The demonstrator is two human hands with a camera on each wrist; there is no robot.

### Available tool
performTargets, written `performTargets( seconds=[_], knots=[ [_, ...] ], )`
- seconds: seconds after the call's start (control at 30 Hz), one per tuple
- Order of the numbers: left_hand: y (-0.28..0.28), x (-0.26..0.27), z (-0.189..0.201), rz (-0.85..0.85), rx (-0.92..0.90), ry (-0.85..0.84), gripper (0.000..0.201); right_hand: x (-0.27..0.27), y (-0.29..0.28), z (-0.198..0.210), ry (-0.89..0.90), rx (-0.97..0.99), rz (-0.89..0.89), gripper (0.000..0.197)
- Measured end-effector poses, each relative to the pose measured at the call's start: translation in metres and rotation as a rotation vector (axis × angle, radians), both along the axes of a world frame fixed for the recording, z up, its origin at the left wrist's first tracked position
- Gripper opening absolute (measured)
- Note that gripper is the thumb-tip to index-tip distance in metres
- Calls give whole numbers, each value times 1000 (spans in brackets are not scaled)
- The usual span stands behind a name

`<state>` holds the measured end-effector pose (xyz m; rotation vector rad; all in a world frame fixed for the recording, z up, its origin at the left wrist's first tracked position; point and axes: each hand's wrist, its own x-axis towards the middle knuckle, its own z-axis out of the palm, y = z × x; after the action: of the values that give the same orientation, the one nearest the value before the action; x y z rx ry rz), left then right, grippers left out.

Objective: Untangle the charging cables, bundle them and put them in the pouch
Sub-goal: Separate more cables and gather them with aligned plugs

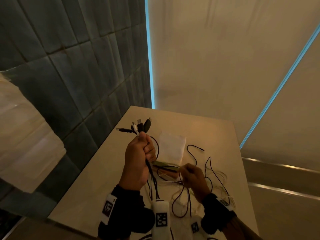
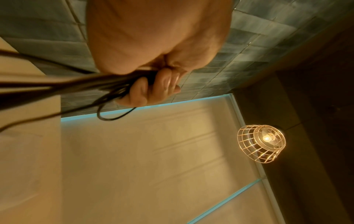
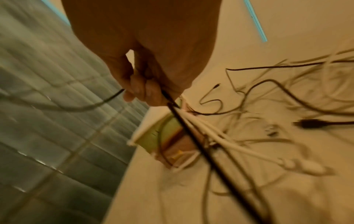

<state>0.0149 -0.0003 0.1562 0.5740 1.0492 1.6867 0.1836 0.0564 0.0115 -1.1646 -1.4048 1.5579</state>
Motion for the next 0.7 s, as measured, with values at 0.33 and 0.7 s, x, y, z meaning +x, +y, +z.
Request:
performTargets(
  seconds=[0.33, 0.7],
  knots=[
    [5, 14, -16, 67, -207, 187, 36, -25, -11, 108, 257, 207, 246, 13],
    [2, 12, 7, -78, 114, -87, 26, -23, -10, 43, 196, 49, 249, 30]
  ],
)
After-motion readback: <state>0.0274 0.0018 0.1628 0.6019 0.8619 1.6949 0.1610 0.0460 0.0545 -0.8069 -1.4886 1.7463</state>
